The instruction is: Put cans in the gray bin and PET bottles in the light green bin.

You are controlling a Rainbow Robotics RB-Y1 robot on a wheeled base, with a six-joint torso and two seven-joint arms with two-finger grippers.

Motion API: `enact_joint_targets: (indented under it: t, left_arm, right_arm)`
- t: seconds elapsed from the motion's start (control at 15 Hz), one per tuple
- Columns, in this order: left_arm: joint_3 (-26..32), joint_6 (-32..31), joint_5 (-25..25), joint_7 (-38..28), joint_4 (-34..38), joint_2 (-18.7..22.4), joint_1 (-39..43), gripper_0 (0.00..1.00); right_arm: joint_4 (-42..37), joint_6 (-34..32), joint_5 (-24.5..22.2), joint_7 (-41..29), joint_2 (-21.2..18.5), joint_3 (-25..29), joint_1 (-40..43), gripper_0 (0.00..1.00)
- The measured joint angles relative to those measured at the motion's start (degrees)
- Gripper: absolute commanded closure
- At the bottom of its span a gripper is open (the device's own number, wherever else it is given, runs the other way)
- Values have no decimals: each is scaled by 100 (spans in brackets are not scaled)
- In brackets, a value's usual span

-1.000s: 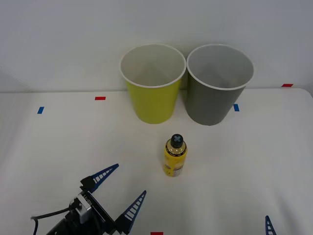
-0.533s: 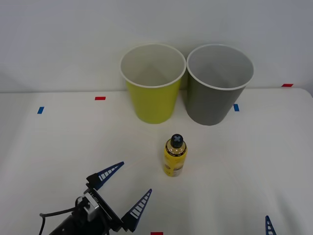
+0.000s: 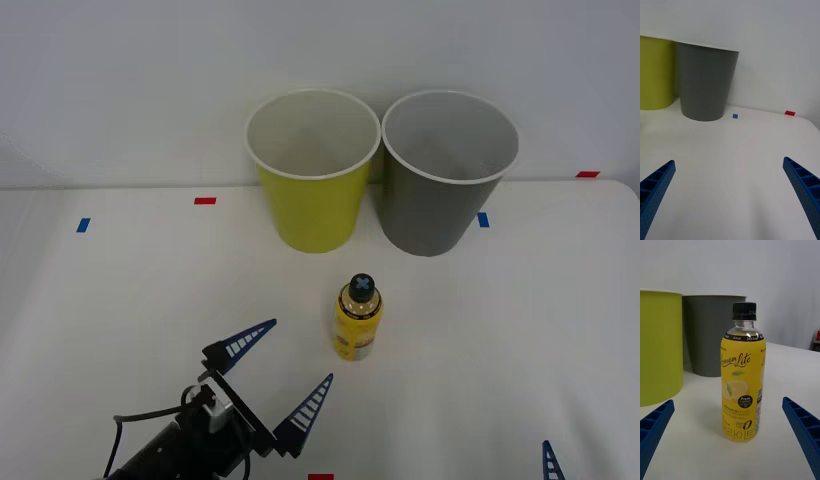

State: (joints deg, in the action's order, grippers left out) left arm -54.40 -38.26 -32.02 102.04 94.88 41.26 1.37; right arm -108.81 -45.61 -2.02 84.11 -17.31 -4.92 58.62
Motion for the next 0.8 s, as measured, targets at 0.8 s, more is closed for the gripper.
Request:
enact_joint_targets:
  t: [0.8]
  left_arm:
    - [-514, 441, -463, 46, -895, -896, -1339, 0]
  right_arm:
    - [0, 0, 0, 0, 0, 0, 0, 0]
